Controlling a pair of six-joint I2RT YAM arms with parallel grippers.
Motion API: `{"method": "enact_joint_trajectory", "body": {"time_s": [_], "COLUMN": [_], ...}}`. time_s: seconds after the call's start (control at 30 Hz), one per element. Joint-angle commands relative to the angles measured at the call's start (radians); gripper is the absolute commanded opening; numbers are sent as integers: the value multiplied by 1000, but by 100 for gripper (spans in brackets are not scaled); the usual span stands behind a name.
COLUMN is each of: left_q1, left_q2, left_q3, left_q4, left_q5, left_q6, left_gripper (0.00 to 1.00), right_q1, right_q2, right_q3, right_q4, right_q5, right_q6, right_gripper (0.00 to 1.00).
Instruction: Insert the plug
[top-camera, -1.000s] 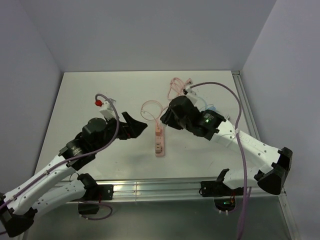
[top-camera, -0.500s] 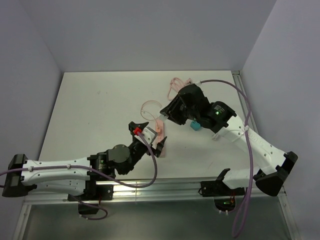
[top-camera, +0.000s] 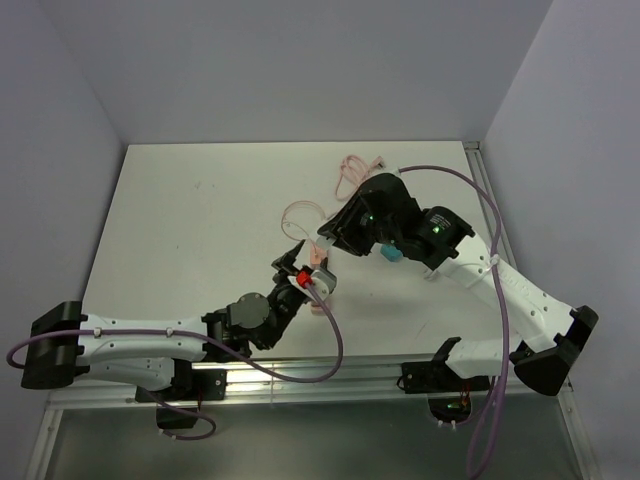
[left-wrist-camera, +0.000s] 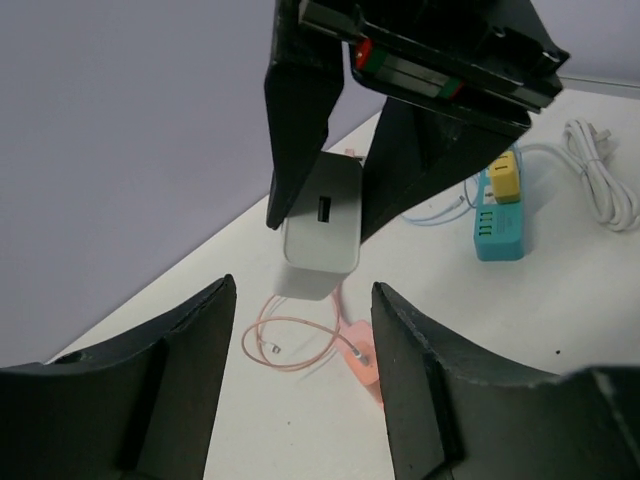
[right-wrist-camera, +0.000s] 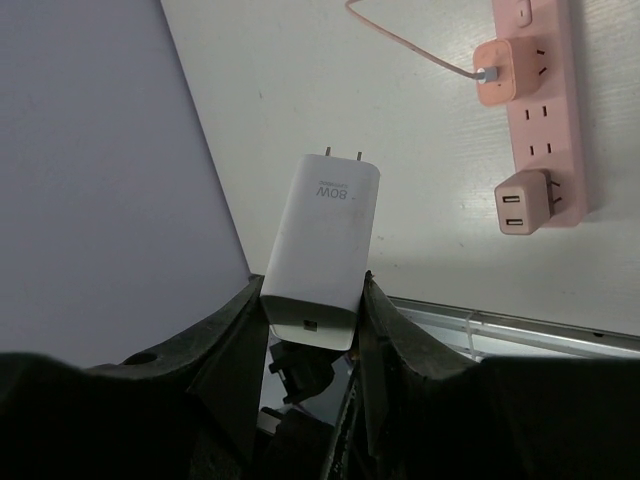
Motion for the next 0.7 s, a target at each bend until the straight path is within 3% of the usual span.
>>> {"method": "enact_joint_trajectory", "body": {"time_s": [0.0,0.4,0.5,0.6,0.67], "left_q1": [32,88,99,120,137], "left_q2": [-16,-15,-6,-13,-12], "left_q3": [4,23,37,52,75], "left_q4": [59,-38,-56,-107,-145], "left_q5": [46,142,135,168,178], "left_q6": [11,-74,-81,-120,-157], "left_gripper": [61,68,58,40,11], "right_q1": [5,47,55,61,61], "right_q2": [-29,17,17,13,5], "right_q3": [2,45,48,43,28], "right_q4": [50,56,56,72,105], "right_q5": [-15,-7,-6,-6,-27], "right_q6": [22,36,38,35,1], "right_gripper": [0,0,0,0,3]}}
